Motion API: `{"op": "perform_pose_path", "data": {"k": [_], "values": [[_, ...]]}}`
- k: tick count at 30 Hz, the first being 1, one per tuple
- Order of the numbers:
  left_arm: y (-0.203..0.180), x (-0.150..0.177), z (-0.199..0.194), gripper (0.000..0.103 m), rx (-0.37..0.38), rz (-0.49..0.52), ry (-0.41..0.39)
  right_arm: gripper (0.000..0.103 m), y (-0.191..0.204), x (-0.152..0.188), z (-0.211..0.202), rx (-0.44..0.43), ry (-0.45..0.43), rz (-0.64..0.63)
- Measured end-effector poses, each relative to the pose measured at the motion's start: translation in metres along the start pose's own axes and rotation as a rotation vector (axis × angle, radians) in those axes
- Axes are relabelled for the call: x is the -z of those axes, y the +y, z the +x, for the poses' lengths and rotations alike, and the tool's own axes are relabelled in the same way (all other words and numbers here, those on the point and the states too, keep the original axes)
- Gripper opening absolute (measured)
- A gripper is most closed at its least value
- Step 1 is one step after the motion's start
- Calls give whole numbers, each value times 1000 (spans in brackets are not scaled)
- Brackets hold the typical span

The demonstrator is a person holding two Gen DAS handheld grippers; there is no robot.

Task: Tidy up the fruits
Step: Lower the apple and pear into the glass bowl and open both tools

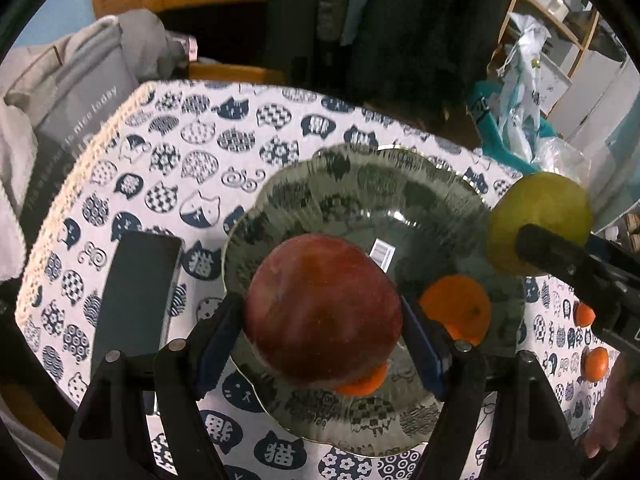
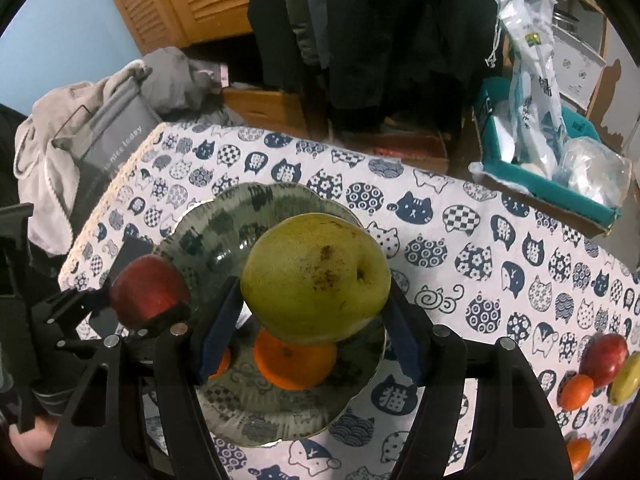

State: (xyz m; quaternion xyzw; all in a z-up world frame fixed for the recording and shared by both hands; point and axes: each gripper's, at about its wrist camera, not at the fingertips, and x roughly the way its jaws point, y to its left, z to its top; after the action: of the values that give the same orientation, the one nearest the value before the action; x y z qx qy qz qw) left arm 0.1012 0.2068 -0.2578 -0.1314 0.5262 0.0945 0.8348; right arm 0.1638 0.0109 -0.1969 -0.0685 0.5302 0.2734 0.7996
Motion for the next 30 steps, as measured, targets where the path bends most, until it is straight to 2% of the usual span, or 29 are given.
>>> {"op": "perform_pose_path", "data": {"k": [6, 10, 17, 19, 21, 22, 30], "values": [[-3, 3, 20, 79, 1, 25, 79, 70, -2, 2, 5, 1, 14, 7], [-8, 5, 25, 79, -37, 62, 87, 70, -3, 3, 8, -1, 20, 6], [3, 4, 31, 79, -31, 19, 130, 70, -1, 1, 13, -10, 29, 4], [5, 4, 27, 80, -5, 6, 118, 70, 0, 1, 15, -16, 36, 6], [5, 2, 20, 90, 1, -3, 95, 70, 1, 0, 19, -28, 50, 10], [4, 1, 16, 91, 0, 1, 81, 70, 2, 0, 21, -35, 57, 11], [15, 4, -16, 91, -23, -12, 40, 71, 14, 3, 39, -46, 109, -6]]}}
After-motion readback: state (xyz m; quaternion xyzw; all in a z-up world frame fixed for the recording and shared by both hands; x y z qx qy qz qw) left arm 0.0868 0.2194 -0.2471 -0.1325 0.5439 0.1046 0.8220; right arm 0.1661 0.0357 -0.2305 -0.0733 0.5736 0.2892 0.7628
